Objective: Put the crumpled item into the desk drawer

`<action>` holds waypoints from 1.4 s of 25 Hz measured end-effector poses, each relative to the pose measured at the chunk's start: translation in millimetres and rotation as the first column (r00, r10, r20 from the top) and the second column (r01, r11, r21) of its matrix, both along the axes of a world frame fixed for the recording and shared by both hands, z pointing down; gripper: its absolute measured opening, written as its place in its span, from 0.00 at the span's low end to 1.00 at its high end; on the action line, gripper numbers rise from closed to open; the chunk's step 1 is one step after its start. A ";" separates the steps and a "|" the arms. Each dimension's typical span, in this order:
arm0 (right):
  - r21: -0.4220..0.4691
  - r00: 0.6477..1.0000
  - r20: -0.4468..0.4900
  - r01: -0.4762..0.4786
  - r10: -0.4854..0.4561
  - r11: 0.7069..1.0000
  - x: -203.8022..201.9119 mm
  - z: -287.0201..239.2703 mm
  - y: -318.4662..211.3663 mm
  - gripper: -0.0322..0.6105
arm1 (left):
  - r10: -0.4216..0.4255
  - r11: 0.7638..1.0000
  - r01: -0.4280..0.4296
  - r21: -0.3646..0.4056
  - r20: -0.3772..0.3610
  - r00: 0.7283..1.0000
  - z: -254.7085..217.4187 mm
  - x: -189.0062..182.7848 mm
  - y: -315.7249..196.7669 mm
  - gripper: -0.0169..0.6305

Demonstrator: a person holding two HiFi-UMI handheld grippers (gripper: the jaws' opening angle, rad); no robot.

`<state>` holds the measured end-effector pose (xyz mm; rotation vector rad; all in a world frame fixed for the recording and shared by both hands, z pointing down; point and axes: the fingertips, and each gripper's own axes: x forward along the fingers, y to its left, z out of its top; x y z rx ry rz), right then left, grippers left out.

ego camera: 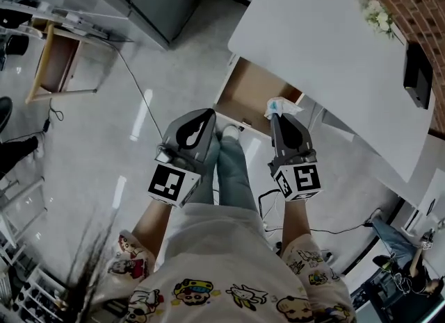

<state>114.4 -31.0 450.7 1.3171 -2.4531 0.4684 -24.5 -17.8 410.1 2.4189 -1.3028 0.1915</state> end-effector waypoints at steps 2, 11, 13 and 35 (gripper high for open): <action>-0.019 1.000 -0.009 0.008 -0.008 1.000 -3.6 19.4 -1.5 0.07 | 0.001 1.000 -0.001 -0.023 0.005 1.000 17.5 -1.1 1.3 0.02; -0.140 0.998 -0.061 0.020 -0.029 0.990 -3.3 119.2 -12.5 0.07 | 0.020 0.996 -0.020 -0.083 0.002 1.000 80.6 11.3 -0.4 0.02; -0.167 0.996 -0.069 0.038 -0.050 0.985 -2.3 139.4 -13.9 0.07 | 0.026 0.996 -0.026 -0.088 -0.006 1.000 93.2 14.5 -0.9 0.02; -0.423 0.917 -0.283 0.144 -0.281 0.895 15.9 318.6 -19.7 0.07 | 0.100 0.970 -0.088 -0.226 0.043 0.994 217.8 48.8 -3.7 0.02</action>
